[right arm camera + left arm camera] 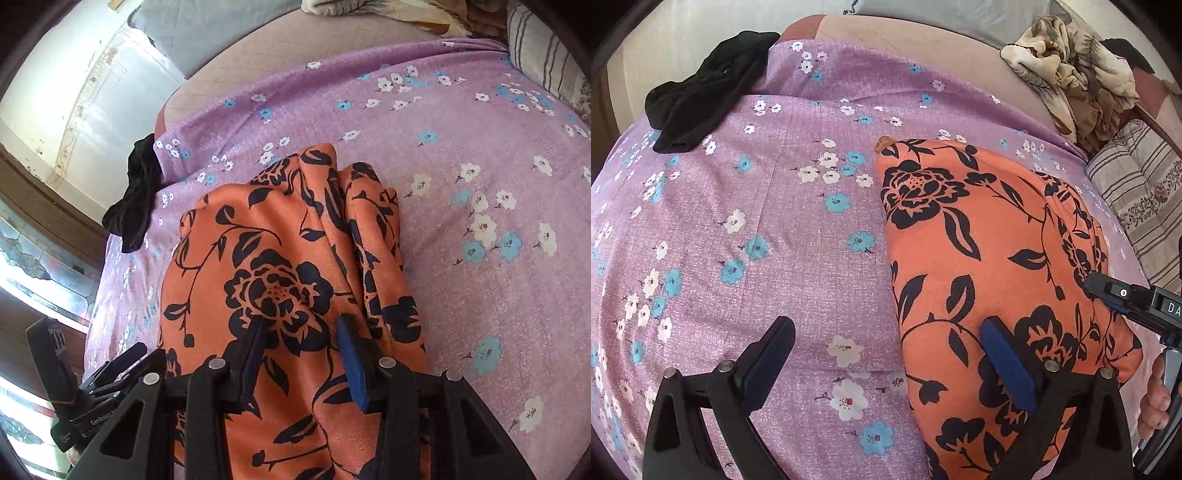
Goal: Fold small clothes
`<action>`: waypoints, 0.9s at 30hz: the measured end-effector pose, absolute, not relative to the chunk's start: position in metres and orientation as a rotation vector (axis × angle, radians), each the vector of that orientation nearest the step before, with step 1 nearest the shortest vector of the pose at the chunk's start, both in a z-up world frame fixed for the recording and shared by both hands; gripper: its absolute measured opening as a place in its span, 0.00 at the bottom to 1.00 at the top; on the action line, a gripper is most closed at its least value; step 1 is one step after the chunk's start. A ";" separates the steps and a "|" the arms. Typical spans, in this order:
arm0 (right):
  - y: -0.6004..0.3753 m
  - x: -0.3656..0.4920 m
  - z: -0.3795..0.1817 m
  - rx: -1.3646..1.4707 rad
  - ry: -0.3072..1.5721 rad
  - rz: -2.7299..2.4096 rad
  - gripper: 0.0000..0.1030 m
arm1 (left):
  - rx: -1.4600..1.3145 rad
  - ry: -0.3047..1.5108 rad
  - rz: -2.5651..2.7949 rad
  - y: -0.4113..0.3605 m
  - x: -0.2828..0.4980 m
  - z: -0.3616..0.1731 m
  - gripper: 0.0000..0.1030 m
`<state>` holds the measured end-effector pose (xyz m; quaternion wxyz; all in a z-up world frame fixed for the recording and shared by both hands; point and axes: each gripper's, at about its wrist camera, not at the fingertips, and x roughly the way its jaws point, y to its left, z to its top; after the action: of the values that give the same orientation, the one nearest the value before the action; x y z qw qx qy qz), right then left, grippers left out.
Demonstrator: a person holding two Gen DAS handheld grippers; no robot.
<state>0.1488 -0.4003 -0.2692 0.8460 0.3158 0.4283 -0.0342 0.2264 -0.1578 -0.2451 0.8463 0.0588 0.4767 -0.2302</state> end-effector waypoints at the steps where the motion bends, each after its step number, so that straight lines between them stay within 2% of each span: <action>1: -0.400 0.146 -0.266 0.662 0.890 -0.073 0.42 | 0.142 0.984 -0.476 -0.159 0.223 -0.242 0.98; 8: -0.392 0.129 -0.237 0.626 0.732 -0.038 0.44 | 0.265 0.849 -0.438 -0.169 0.203 -0.223 0.98; 15: -0.389 0.144 -0.270 0.663 0.866 -0.048 0.43 | 0.342 0.816 -0.433 -0.176 0.195 -0.226 0.98; 21: -0.386 0.146 -0.267 0.636 0.855 -0.042 0.44 | 0.340 0.815 -0.433 -0.176 0.198 -0.228 0.98; 27: -0.390 0.139 -0.253 0.663 0.758 -0.017 0.44 | 0.348 0.808 -0.427 -0.177 0.197 -0.229 0.98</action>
<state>0.1385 -0.3904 -0.2534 0.8758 0.3175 0.3634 -0.0082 0.1967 -0.1772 -0.2289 0.8828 0.1673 0.3880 -0.2053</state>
